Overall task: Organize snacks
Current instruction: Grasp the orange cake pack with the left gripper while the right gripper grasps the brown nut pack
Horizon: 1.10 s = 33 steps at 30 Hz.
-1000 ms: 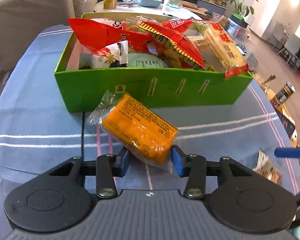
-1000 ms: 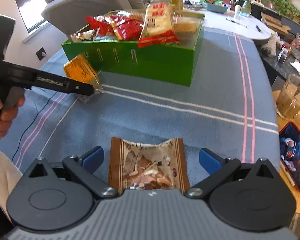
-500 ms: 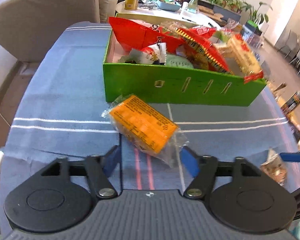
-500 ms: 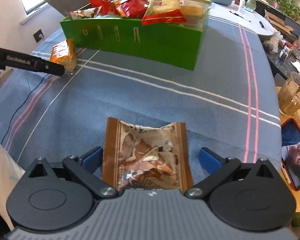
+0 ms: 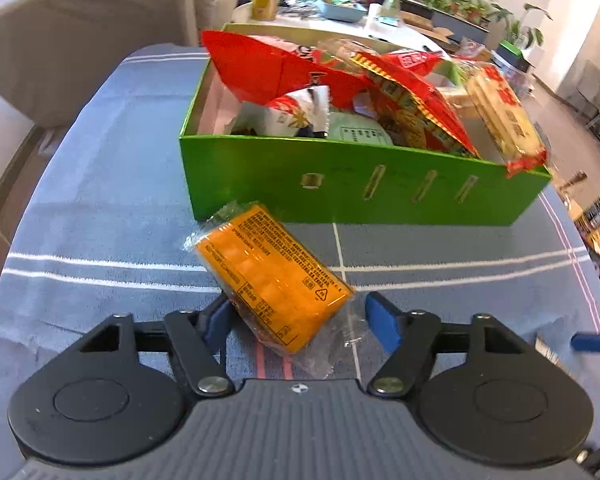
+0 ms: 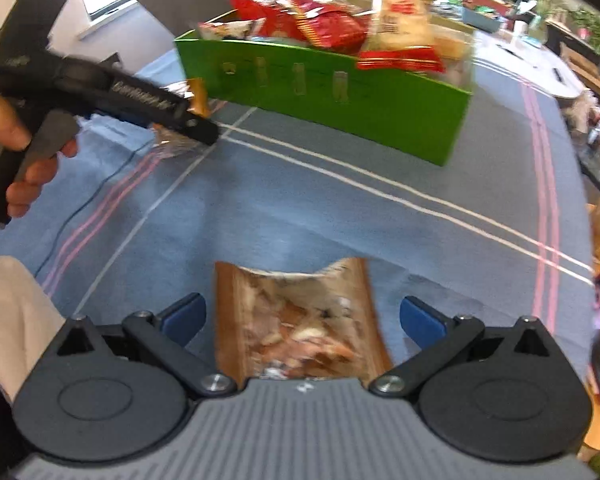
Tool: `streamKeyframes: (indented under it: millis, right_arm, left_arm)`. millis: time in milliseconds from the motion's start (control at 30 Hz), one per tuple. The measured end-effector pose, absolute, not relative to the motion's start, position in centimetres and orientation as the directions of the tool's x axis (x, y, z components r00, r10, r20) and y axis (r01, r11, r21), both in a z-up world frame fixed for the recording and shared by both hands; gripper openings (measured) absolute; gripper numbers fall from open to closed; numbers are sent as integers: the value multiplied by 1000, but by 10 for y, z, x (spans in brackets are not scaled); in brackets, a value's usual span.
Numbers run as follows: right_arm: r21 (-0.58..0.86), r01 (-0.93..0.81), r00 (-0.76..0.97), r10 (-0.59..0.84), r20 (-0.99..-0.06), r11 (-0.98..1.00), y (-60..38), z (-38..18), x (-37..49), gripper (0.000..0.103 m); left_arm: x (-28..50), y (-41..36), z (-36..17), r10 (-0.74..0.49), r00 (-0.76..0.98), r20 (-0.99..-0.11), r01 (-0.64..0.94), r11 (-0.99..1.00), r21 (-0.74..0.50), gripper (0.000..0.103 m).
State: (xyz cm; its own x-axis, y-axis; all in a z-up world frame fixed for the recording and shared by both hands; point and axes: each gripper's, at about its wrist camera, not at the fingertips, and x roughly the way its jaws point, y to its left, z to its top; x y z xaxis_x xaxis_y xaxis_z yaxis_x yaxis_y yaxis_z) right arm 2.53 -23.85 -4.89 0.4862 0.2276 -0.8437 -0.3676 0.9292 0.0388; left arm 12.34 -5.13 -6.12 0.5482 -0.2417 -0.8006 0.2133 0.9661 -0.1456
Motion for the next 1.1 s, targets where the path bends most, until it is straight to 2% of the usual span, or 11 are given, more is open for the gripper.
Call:
streamKeyframes:
  millis: [133,500,700,767,833,1100]
  right_arm:
    - [41,-345,500,221,-837,938,-251,-41,19,98]
    - [176,-298,424,295,-856,938,-246,-50,15,98]
    - [190,-270,453,298,-840,944,-233,-47,28,98]
    - [191,-269,462,300,-834,944,-227,-47,35,98]
    - [195,-275,467,308,-829,941,-220,-48,42,98]
    - [71,-282,493,208,-845,957,-223,-45,32,98]
  left_arm:
    - [114,-47,-58,-273,547,-791,246,956,-160,55]
    - [85,-40,-48,-314,554,-771,316,936,-154,54]
    - [83,-38,-49,-301,546,-782,314,939,-142,61]
    - [84,-38,-49,-299,549,-781,311,940,-142,71]
    - [86,-39,-49,-289,554,-781,299,944,-137,74]
    - [95,-50,-63,-250,536,-806,291,951,-102,76]
